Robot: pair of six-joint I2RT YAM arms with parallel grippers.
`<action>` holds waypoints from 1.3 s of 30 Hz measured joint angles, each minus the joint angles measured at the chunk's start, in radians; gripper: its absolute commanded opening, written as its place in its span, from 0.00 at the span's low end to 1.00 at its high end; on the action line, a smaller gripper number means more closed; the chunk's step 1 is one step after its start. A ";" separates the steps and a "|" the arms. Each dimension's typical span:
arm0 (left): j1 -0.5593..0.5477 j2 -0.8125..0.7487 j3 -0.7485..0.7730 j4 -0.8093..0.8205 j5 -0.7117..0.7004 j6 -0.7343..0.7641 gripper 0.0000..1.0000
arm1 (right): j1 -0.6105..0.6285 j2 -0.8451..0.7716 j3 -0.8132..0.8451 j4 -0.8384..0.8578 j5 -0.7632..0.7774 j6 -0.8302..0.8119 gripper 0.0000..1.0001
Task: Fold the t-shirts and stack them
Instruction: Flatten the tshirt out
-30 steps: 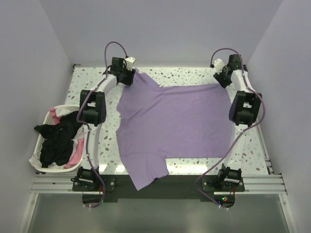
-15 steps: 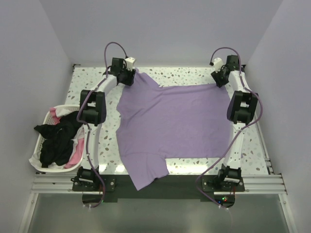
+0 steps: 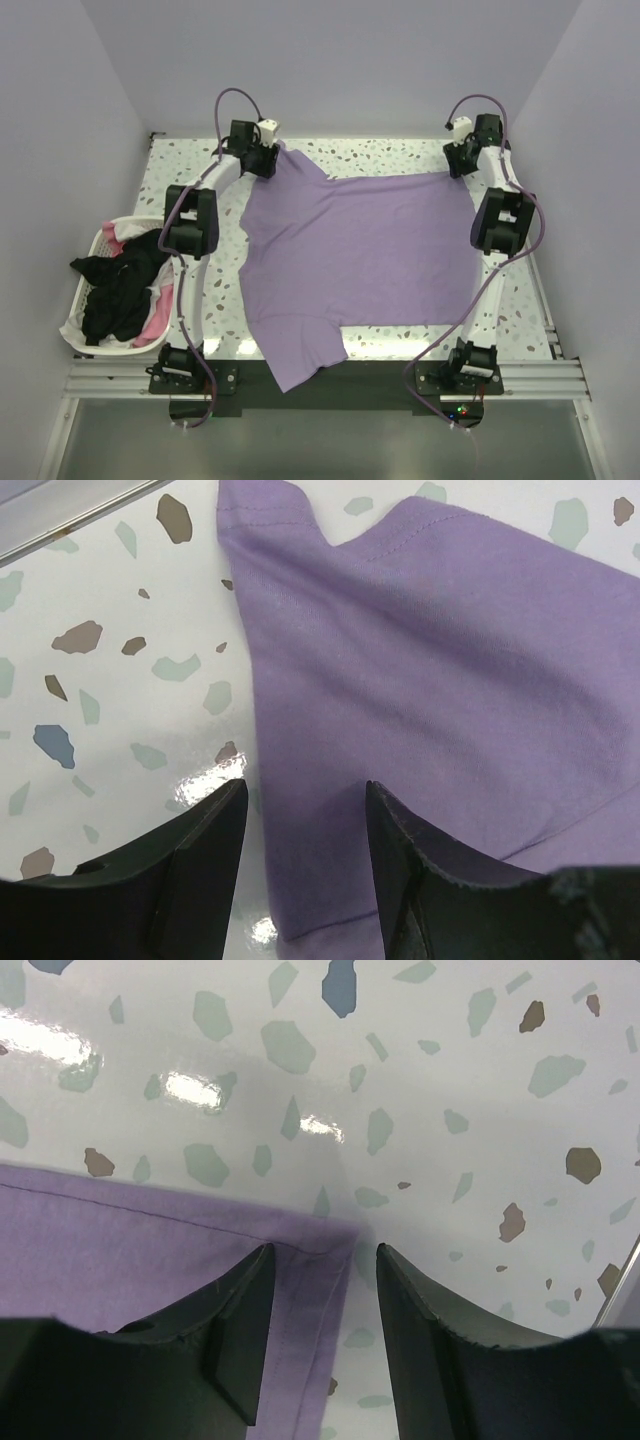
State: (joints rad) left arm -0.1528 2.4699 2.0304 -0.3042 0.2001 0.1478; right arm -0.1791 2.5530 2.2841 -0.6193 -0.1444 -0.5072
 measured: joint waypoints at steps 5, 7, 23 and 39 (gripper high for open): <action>0.000 0.000 0.000 -0.002 -0.010 -0.002 0.57 | 0.000 0.004 0.002 0.002 -0.014 0.016 0.46; 0.000 0.000 0.000 -0.005 -0.022 -0.007 0.57 | 0.000 0.011 0.012 -0.001 -0.028 0.021 0.43; 0.000 0.001 0.018 -0.016 -0.060 -0.034 0.57 | 0.000 0.031 0.042 -0.022 -0.075 0.039 0.00; 0.000 0.048 0.076 -0.026 -0.105 -0.029 0.50 | 0.002 0.000 -0.016 0.013 -0.075 0.009 0.00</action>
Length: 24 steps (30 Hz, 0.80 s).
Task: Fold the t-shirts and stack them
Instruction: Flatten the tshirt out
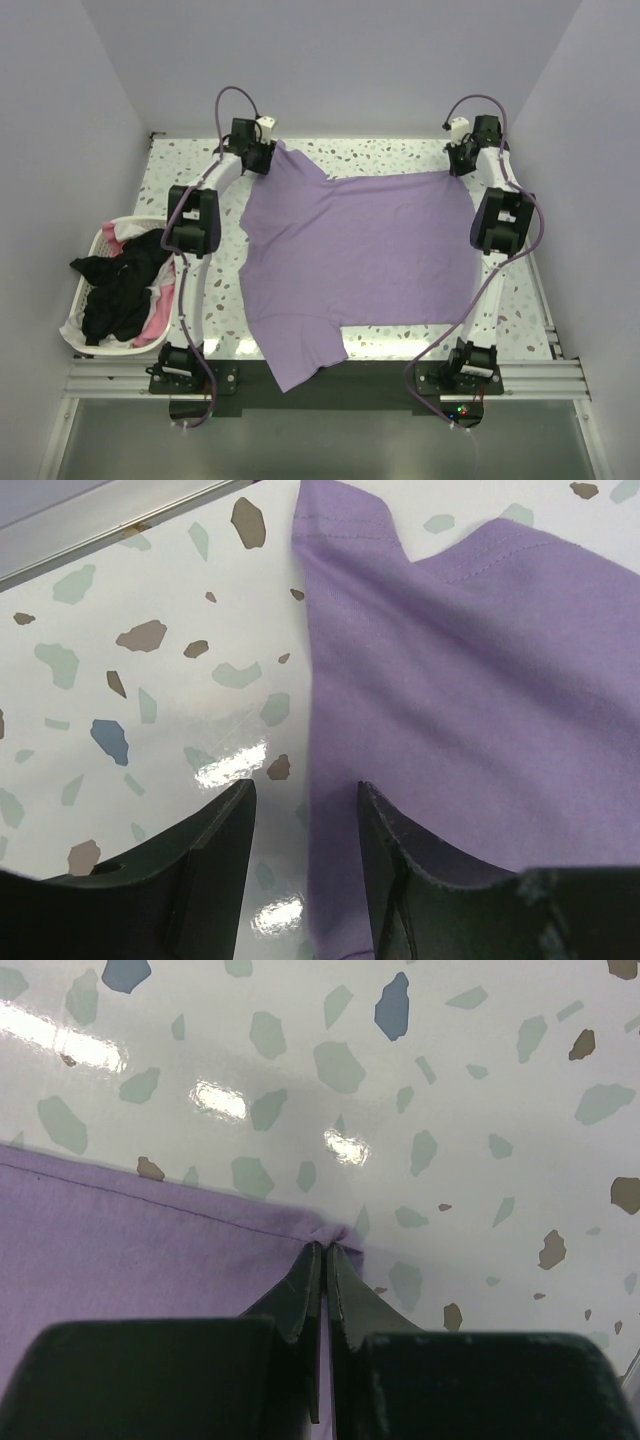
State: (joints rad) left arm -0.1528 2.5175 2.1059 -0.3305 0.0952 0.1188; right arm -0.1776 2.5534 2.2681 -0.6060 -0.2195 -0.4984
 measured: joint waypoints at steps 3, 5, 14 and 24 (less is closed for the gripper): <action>0.000 0.010 0.017 -0.001 -0.004 0.008 0.50 | 0.002 0.000 0.000 0.000 0.002 -0.003 0.14; -0.001 0.019 0.032 -0.002 -0.005 0.014 0.50 | 0.005 0.000 0.000 0.000 0.016 -0.006 0.34; -0.005 0.028 0.046 0.000 -0.005 0.015 0.49 | 0.013 -0.002 0.000 0.031 0.054 0.049 0.59; -0.005 0.028 0.046 0.000 -0.005 0.015 0.49 | 0.012 0.017 0.030 0.020 0.053 0.142 0.50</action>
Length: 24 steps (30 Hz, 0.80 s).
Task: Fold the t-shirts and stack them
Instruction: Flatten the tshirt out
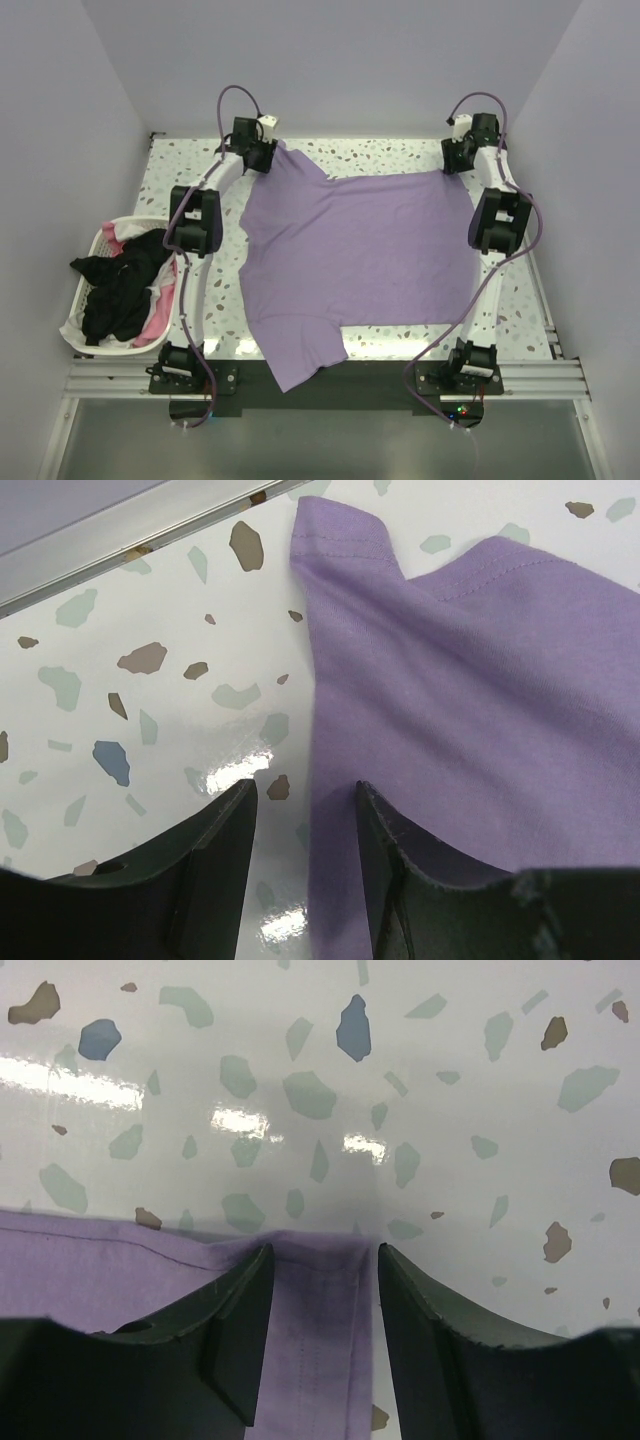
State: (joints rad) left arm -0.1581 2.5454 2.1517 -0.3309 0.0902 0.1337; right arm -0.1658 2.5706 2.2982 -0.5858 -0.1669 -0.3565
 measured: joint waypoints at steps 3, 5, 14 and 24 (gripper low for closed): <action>0.000 0.000 0.000 0.000 0.000 -0.001 0.49 | -0.006 0.019 0.031 -0.009 -0.004 0.035 0.54; 0.000 0.000 0.000 0.000 0.001 -0.002 0.49 | -0.012 0.029 0.047 -0.014 -0.010 0.057 0.56; 0.000 0.000 0.000 0.000 0.007 -0.003 0.49 | -0.024 0.030 0.050 -0.032 -0.016 0.099 0.48; 0.000 0.000 0.000 0.000 0.007 -0.003 0.49 | -0.039 0.050 0.086 -0.058 -0.060 0.132 0.10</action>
State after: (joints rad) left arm -0.1585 2.5454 2.1517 -0.3313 0.0975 0.1303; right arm -0.2043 2.6209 2.3840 -0.6437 -0.2272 -0.2249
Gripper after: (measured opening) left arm 0.492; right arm 0.189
